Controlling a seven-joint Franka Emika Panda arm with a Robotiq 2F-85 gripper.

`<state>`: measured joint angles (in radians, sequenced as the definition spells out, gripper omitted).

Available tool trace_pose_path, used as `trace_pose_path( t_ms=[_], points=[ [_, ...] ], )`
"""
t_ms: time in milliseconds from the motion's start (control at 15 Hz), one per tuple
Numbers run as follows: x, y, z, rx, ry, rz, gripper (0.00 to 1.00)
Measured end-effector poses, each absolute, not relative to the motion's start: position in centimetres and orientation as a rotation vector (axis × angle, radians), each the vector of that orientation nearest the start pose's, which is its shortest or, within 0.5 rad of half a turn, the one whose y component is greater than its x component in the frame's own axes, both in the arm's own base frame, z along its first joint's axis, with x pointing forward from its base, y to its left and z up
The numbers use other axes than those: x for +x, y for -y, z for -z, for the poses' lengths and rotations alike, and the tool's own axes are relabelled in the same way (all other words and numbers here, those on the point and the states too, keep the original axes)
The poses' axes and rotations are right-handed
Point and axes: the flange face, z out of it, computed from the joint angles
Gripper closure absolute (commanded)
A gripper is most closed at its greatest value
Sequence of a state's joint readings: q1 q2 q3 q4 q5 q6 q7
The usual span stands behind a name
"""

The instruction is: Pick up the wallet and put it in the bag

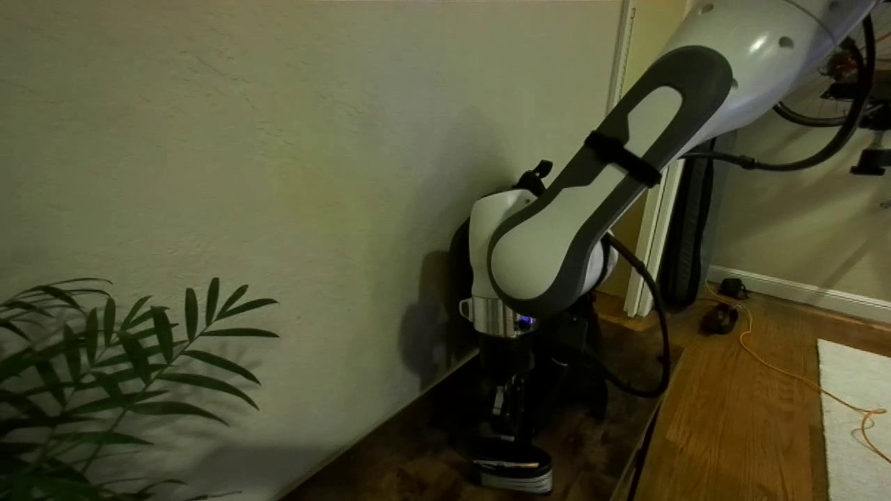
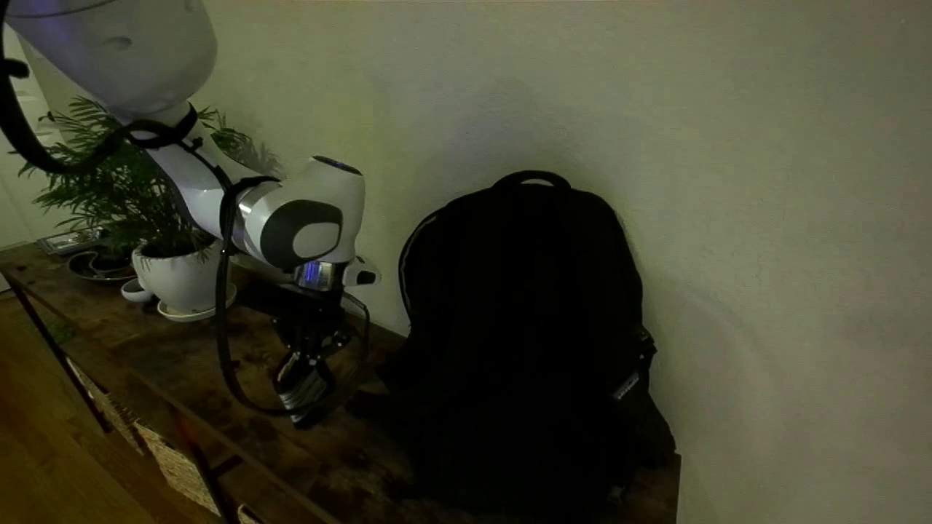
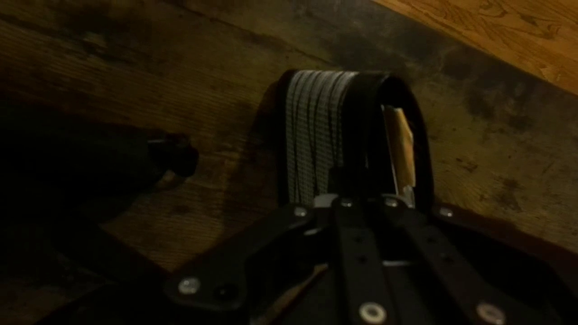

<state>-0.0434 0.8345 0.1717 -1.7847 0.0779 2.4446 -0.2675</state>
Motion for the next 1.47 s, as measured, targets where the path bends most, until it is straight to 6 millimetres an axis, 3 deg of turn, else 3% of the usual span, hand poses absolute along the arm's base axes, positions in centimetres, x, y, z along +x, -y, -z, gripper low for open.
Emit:
trace_pose_path(
  t_ms=[333, 667, 733, 800, 1067, 1467],
  points=[
    [61.8, -7.0, -7.6, -2.924, 0.408, -0.233, 0.96],
    [62.0, -5.0, -7.6, -2.922, 0.356, -0.227, 0.96],
    [62.0, -4.5, -7.6, -2.92, 0.346, -0.226, 0.87],
    [62.0, -4.1, -7.6, -2.919, 0.337, -0.225, 0.7],
    [61.9, -3.5, -7.1, -2.916, 0.323, -0.237, 0.45],
    [61.7, -4.6, -7.0, -2.898, 0.361, -0.24, 0.06]
  ],
)
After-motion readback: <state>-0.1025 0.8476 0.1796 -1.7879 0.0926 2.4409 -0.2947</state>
